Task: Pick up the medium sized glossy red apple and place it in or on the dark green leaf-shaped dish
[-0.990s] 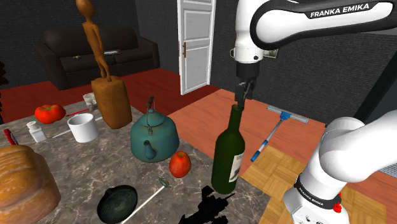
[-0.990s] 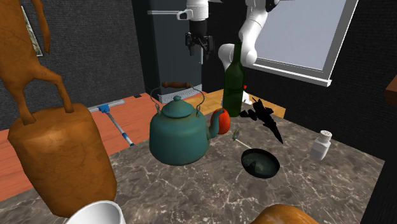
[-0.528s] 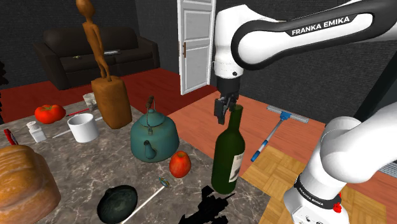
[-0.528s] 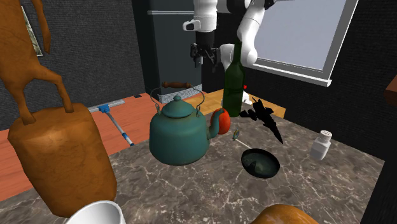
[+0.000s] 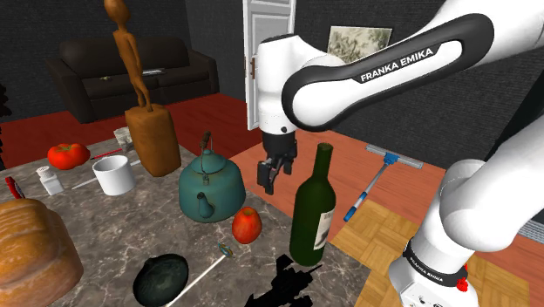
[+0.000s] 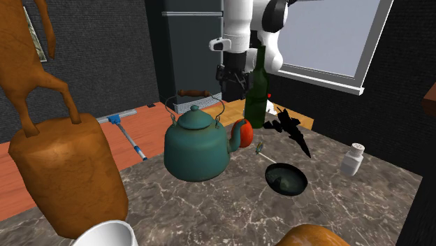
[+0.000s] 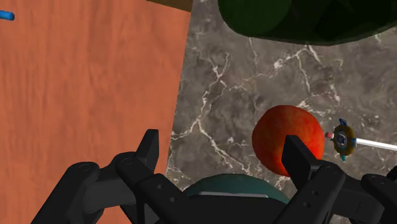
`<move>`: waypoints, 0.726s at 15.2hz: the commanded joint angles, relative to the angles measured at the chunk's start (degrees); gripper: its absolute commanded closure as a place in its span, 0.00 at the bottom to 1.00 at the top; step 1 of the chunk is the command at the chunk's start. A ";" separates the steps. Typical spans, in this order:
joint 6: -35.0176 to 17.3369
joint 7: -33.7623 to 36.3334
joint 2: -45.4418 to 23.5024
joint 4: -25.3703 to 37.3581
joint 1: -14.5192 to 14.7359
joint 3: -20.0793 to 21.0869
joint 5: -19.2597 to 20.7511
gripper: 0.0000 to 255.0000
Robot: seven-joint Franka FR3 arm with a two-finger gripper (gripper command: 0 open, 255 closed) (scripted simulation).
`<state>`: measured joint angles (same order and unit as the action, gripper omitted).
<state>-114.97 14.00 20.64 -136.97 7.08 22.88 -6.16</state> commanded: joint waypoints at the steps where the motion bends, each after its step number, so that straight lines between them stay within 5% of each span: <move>1: -2.11 2.86 -3.44 1.94 0.28 2.16 0.62 0.00; 7: -7.85 12.25 -15.41 8.92 0.83 7.78 6.19 0.00; 11: -10.21 12.90 -16.74 7.72 0.87 7.86 7.01 0.00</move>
<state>-124.20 26.59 4.36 -128.72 7.93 30.65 0.57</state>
